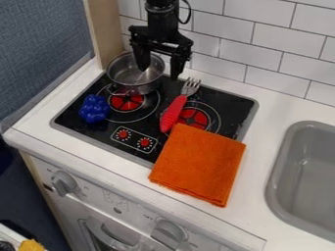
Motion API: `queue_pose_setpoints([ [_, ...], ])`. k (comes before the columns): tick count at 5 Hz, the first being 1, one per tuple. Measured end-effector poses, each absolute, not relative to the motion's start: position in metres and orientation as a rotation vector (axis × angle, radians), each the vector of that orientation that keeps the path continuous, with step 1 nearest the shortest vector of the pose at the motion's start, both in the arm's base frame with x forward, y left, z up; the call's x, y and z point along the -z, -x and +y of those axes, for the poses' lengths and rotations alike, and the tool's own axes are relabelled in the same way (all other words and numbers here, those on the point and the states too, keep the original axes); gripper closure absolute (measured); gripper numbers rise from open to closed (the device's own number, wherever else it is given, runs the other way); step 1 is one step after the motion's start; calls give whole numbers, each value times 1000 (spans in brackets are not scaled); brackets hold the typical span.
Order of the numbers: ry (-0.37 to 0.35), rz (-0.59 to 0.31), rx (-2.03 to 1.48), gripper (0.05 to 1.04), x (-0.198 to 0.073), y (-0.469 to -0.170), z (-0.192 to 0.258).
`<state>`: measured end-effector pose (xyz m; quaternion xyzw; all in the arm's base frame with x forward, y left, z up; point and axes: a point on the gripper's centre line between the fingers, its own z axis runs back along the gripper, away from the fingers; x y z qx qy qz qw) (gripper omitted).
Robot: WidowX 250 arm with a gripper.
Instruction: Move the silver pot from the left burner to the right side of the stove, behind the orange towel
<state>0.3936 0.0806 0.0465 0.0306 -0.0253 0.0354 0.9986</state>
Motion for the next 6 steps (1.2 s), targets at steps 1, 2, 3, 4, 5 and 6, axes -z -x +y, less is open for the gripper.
queue_pose_setpoints([
  [1, -58, -45, -69, 82, -39, -404, 91],
  [2, -33, -15, -54, 135, -22, -400, 86],
  [3, -30, -14, -52, 433, -17, -399, 85],
  [4, -36, -17, -52, 731, -15, -398, 86],
  [5, -51, -25, -50, 929, -13, -395, 85],
  [6, -87, -82, -39, 1001, -30, -389, 85],
])
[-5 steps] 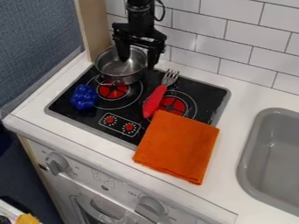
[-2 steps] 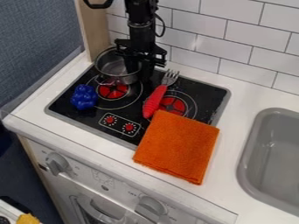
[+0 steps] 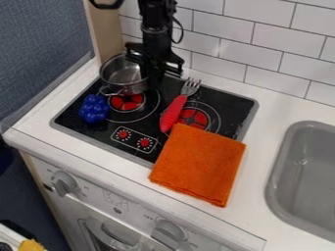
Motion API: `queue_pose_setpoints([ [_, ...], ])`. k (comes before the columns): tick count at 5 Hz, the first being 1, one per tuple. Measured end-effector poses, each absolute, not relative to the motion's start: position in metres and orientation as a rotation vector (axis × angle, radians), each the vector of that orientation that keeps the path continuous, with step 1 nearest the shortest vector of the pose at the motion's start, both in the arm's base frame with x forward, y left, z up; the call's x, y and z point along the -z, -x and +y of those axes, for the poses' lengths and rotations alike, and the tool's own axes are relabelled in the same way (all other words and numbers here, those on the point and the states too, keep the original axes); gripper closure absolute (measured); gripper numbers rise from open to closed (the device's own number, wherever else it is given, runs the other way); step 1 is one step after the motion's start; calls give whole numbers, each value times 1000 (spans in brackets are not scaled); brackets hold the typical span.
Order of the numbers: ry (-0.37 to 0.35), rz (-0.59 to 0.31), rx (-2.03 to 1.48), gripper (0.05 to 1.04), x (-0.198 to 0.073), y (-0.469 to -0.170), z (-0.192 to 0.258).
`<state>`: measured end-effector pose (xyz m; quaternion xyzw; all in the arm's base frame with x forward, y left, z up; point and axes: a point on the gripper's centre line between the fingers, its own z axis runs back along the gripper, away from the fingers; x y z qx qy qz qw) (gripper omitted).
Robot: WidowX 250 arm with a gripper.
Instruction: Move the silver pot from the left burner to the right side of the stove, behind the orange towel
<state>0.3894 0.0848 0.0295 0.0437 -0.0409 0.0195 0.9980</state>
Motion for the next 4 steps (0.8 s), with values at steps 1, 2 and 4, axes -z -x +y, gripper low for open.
queue_pose_setpoints([
  [1, -160, -178, 62, 1005, -65, -392, 60],
  [2, -165, -245, 178, 1005, -89, -398, 7],
  [4, -102, -222, 366, 1005, -74, -390, -75],
])
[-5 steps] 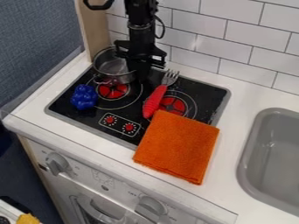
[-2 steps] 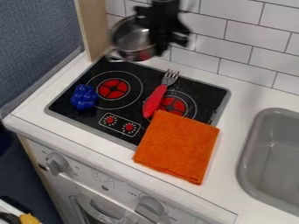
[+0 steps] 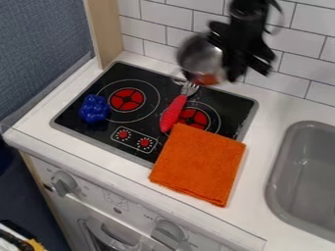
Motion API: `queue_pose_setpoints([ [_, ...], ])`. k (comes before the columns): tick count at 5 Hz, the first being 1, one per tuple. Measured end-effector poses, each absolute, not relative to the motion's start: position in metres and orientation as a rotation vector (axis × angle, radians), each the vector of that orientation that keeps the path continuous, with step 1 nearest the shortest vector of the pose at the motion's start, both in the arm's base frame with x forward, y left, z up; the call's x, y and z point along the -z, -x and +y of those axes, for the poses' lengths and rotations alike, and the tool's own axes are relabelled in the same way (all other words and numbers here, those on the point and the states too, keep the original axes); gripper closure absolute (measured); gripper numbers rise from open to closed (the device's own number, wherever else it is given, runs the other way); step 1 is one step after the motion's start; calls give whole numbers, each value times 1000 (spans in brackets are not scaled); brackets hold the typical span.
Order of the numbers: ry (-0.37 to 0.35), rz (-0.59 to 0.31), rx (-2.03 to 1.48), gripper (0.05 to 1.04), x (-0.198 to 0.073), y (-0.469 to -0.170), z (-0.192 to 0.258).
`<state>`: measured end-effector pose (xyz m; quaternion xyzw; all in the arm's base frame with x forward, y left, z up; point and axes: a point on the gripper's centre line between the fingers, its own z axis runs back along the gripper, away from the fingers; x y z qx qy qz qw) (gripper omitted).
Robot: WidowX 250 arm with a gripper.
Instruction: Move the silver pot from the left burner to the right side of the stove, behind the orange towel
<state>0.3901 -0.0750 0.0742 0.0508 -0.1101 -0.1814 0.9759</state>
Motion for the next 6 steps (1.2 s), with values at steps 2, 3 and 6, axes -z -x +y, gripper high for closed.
queue_pose_setpoints([
  [2, -65, -127, 386, 1005, -39, -375, -89],
  [3, -53, -81, 378, 1005, -25, -371, -90],
  [6, -2, -96, 429, 517, -25, -375, -97],
])
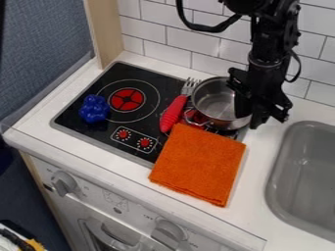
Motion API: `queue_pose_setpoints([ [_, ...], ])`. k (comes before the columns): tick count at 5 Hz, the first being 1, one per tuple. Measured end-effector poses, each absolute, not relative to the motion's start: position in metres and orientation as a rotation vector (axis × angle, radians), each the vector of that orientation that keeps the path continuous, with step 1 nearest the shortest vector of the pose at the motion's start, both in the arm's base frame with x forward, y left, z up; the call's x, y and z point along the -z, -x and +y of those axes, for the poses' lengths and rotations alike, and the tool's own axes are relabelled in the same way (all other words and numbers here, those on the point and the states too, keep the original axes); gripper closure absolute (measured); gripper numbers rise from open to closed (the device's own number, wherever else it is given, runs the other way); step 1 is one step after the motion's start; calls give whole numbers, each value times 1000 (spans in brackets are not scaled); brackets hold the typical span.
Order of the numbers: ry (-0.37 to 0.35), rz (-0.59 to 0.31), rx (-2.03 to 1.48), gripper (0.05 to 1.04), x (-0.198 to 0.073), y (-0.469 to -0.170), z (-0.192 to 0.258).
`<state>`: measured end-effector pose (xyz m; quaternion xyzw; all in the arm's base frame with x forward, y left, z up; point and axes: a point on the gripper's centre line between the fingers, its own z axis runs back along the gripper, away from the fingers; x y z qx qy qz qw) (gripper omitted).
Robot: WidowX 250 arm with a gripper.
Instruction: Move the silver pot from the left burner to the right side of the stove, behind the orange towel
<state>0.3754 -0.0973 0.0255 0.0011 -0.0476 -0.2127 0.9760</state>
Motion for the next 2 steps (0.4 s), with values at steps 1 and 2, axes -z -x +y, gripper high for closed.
queue_pose_setpoints([
  [1, 6, -80, 399, 220, -33, -372, -98],
  [2, -8, -112, 245, 73, -80, -369, -81],
])
